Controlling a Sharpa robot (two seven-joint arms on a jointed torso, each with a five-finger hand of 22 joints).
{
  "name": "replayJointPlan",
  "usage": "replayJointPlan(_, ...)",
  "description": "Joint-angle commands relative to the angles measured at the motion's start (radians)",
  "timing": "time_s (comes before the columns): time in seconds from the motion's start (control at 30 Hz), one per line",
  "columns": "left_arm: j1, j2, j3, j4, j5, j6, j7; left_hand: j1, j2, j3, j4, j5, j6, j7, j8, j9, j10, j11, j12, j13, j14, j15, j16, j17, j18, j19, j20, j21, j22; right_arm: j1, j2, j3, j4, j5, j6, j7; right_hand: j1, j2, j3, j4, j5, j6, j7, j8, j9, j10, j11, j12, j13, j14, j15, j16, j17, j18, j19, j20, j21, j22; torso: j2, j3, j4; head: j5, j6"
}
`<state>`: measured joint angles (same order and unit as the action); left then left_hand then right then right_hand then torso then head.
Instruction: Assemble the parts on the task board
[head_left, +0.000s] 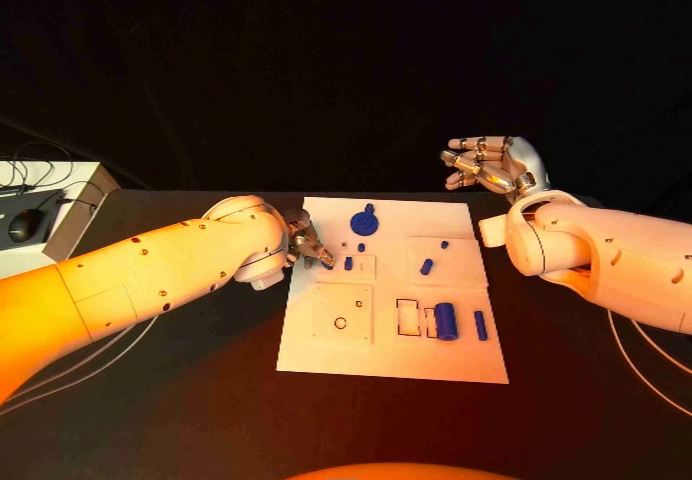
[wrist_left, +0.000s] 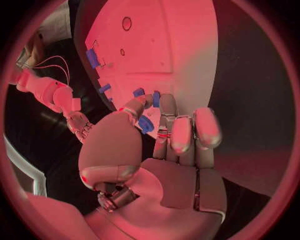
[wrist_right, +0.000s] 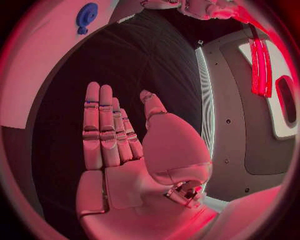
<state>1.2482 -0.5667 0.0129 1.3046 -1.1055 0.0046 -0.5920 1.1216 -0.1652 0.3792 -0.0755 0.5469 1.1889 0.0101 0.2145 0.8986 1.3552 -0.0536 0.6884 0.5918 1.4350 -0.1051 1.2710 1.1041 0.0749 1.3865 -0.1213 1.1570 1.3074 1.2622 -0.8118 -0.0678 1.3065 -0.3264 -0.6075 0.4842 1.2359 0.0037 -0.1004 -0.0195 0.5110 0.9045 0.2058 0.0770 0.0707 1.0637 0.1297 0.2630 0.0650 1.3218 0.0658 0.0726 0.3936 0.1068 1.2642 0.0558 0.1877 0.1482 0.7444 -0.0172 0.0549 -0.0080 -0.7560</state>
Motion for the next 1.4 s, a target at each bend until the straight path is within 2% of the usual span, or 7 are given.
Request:
replayJointPlan(0.03,-0.015,0.012,-0.01,0.006,0.02,0.018,-0.005,0.056,0.06,0.004,-0.012,-0.007,0.031,-0.033,0.004,0.004,0.031,-0.034,-0.002,-0.002,-0.004,-0.011,-0.008,-0.013,-0.016,0.001,0.002,-0.001,0.052,0.0,0.001,0.0,0.0,-0.001,0.016,0.01,0.007,-0.001,0.003,-0.004,0.004,-0.003,0.002,0.001,-0.001,-0.004,0.0,0.002,-0.001,-0.008,0.002,-0.004,-0.001,0.005,-0.009,0.0,0.005,-0.001,0.0,-0.0003,0.0,0.0,0.001)
replayJointPlan(0.5,-0.015,0.016,-0.01,0.006,0.023,-0.002,-0.002,0.061,0.063,-0.017,0.005,-0.011,0.033,-0.037,0.016,0.004,0.037,-0.037,-0.004,-0.011,-0.005,-0.013,-0.01,-0.02,-0.016,0.002,0.0,-0.004,0.049,0.0,0.004,0.0,-0.003,-0.001,0.018,0.01,0.007,-0.001,0.005,-0.006,0.011,-0.003,0.002,0.001,-0.001,-0.005,0.0,0.001,-0.001,-0.009,0.002,-0.004,-0.001,0.005,-0.01,0.0,0.006,-0.003,0.0,0.0002,0.0,0.001,0.0)
replayJointPlan(0.67,-0.015,0.017,-0.01,0.006,0.024,-0.006,0.001,0.064,0.079,-0.05,0.016,-0.011,0.037,-0.041,0.023,0.005,0.043,-0.039,-0.005,-0.018,-0.005,-0.014,-0.005,-0.015,-0.019,0.003,-0.001,-0.002,0.05,0.0,0.004,0.0,-0.003,-0.001,0.019,0.009,0.008,-0.001,0.005,-0.007,0.014,-0.004,0.002,0.0,-0.001,-0.005,0.0,0.001,-0.001,-0.009,0.002,-0.004,-0.002,0.005,-0.01,-0.001,0.007,-0.003,0.0,0.0002,0.0002,0.001,0.0)
replayJointPlan(1.17,-0.015,0.02,-0.009,0.009,0.025,-0.007,0.003,0.063,0.087,-0.065,0.021,-0.008,0.051,-0.047,0.028,0.004,0.053,-0.041,-0.01,-0.024,-0.003,-0.014,0.001,-0.006,-0.022,0.003,-0.003,-0.003,0.05,0.0,0.006,0.0,-0.004,-0.001,0.021,0.009,0.009,0.0,0.009,-0.011,0.037,-0.004,0.002,0.0,-0.001,-0.004,0.0,-0.001,-0.001,-0.009,0.002,-0.004,-0.002,0.005,-0.011,-0.001,0.009,-0.005,0.0,0.0002,-0.0003,0.002,-0.003)
replayJointPlan(1.4,-0.015,0.019,-0.008,0.007,0.022,-0.006,0.004,0.047,0.076,-0.042,0.037,-0.006,0.053,-0.049,0.03,0.007,0.057,-0.041,-0.015,-0.026,-0.003,-0.014,0.001,-0.004,-0.025,0.004,-0.006,-0.002,0.05,0.0,0.005,0.0,-0.003,-0.001,0.021,0.009,0.009,0.0,0.009,-0.013,0.042,-0.004,0.002,0.0,-0.001,-0.004,0.0,-0.002,-0.001,-0.01,0.002,-0.004,-0.002,0.005,-0.012,-0.001,0.01,-0.005,0.001,0.0,-0.0004,0.002,-0.003)
